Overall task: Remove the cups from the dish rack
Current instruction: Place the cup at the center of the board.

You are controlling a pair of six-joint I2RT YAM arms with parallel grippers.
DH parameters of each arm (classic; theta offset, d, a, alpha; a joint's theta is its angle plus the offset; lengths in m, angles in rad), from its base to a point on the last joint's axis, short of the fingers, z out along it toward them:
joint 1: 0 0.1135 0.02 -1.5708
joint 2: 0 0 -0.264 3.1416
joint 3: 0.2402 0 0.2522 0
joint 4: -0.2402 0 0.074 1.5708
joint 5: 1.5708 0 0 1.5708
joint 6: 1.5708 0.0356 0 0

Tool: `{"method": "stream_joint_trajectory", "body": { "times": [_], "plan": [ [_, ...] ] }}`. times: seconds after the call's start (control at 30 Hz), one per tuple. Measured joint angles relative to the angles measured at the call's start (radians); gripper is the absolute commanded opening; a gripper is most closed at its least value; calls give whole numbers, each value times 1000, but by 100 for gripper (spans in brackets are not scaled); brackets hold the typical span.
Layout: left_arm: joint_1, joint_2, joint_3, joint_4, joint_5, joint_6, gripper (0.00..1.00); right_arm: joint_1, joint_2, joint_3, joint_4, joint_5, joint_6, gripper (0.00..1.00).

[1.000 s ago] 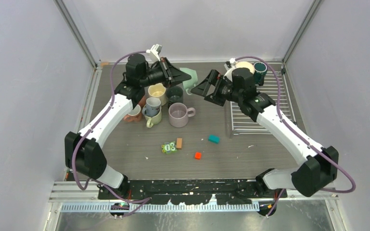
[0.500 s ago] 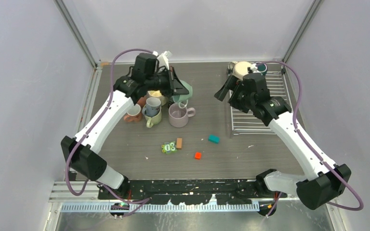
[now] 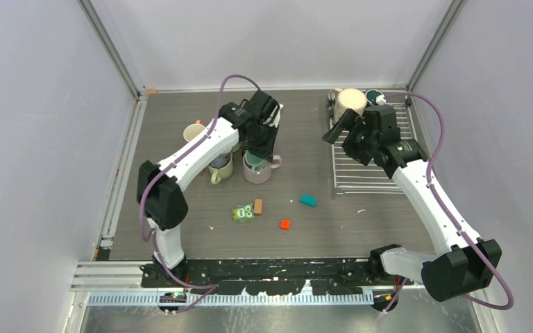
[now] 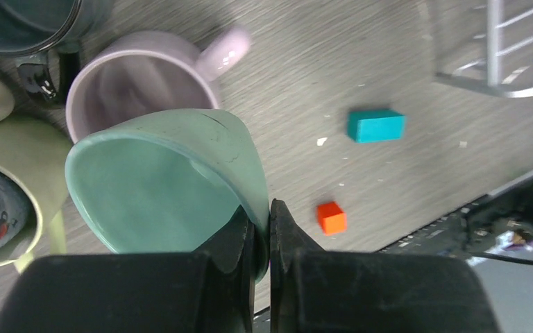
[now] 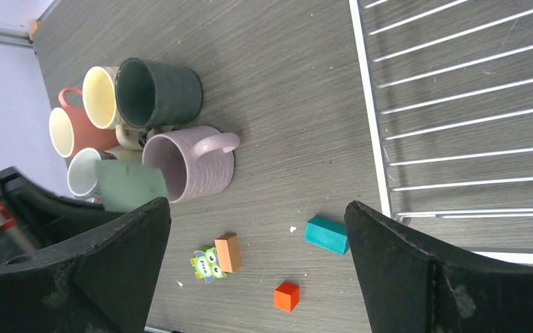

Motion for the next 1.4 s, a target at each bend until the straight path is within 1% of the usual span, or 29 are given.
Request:
{"method": "stream_joint_trajectory", "body": {
  "times": [0.17, 0.5, 0.87, 1.4],
  "plan": [
    [-5, 81, 11, -48, -66, 42, 0, -3, -3, -26, 1, -13, 0, 100],
    [-5, 123, 68, -80, -124, 78, 0, -4, -5, -37, 2, -33, 0, 100],
    [-5, 214, 142, -109, -156, 113, 0, -6, -5, -43, 14, -46, 0, 100],
    [-5, 262, 191, -137, -172, 129, 1, -8, -5, -53, 25, -58, 0, 100]
  ]
}}
